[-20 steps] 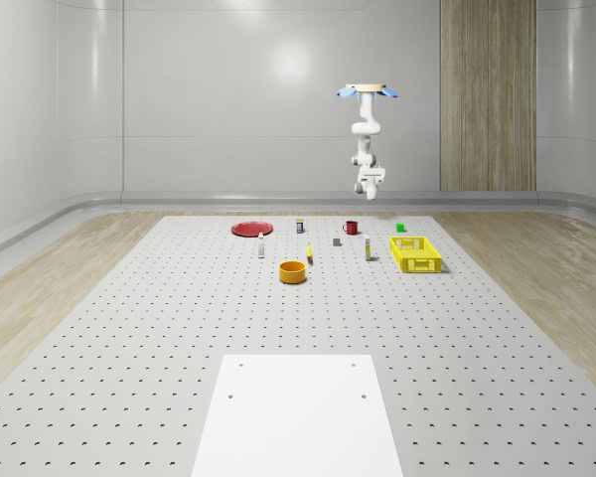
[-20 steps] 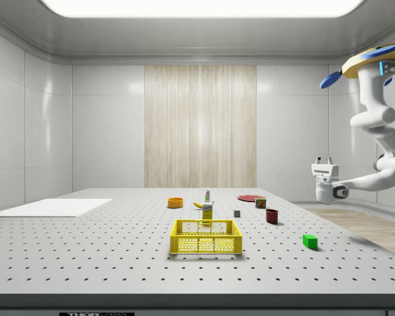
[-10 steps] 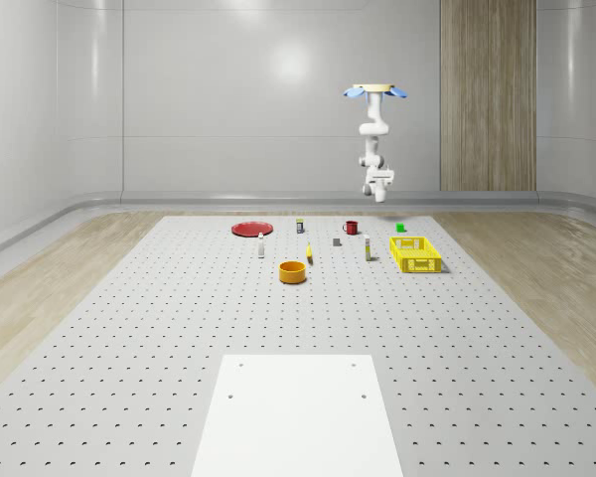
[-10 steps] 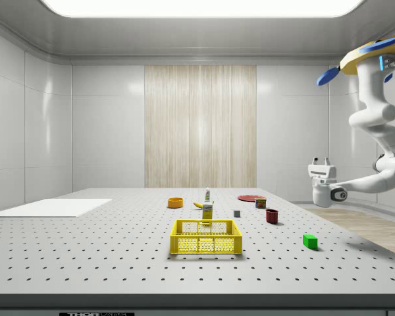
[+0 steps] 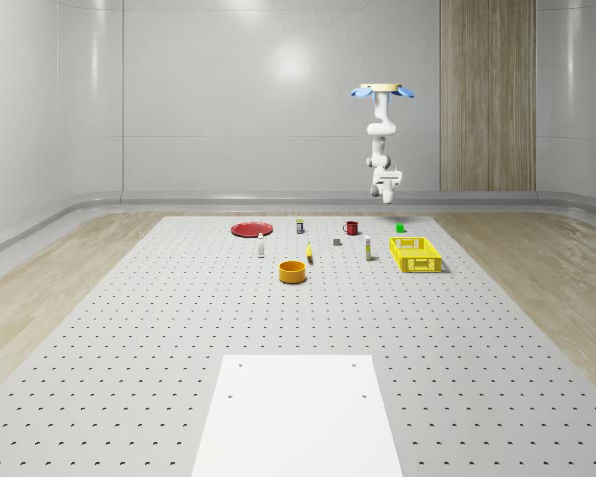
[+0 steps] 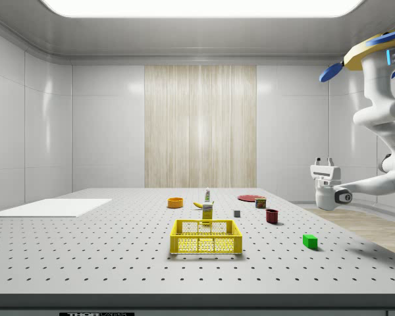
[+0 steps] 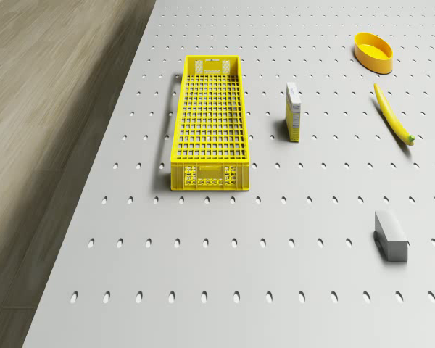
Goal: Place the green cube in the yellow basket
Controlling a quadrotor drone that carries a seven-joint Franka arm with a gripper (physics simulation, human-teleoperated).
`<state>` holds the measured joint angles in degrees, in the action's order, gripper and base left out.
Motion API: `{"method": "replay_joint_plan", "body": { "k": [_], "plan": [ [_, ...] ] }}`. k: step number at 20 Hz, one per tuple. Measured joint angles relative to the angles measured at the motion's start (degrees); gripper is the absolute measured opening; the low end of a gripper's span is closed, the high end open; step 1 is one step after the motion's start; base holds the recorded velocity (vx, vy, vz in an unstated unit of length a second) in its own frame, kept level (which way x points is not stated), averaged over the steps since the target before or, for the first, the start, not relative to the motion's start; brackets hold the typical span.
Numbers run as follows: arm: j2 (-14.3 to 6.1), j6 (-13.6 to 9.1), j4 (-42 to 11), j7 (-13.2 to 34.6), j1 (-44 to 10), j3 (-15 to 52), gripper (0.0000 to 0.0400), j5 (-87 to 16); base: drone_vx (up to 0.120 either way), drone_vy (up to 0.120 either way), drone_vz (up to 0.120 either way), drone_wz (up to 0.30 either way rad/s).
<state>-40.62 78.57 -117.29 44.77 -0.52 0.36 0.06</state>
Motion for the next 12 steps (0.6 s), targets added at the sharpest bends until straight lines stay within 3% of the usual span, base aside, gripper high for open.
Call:
{"method": "replay_joint_plan", "body": {
  "k": [3,6,12],
  "plan": [
    [-0.09,0.13,-0.09,0.01,-0.03,0.06,0.04,-0.08,0.0,0.12,0.0,0.0],
    [-0.18,0.26,-0.17,0.02,-0.07,0.17,0.04,-0.21,0.107,0.12,0.0,0.0],
    [-0.36,0.52,-0.35,0.09,-0.21,0.61,0.04,-0.82,0.12,0.0,0.0,0.0]
  ]
}}
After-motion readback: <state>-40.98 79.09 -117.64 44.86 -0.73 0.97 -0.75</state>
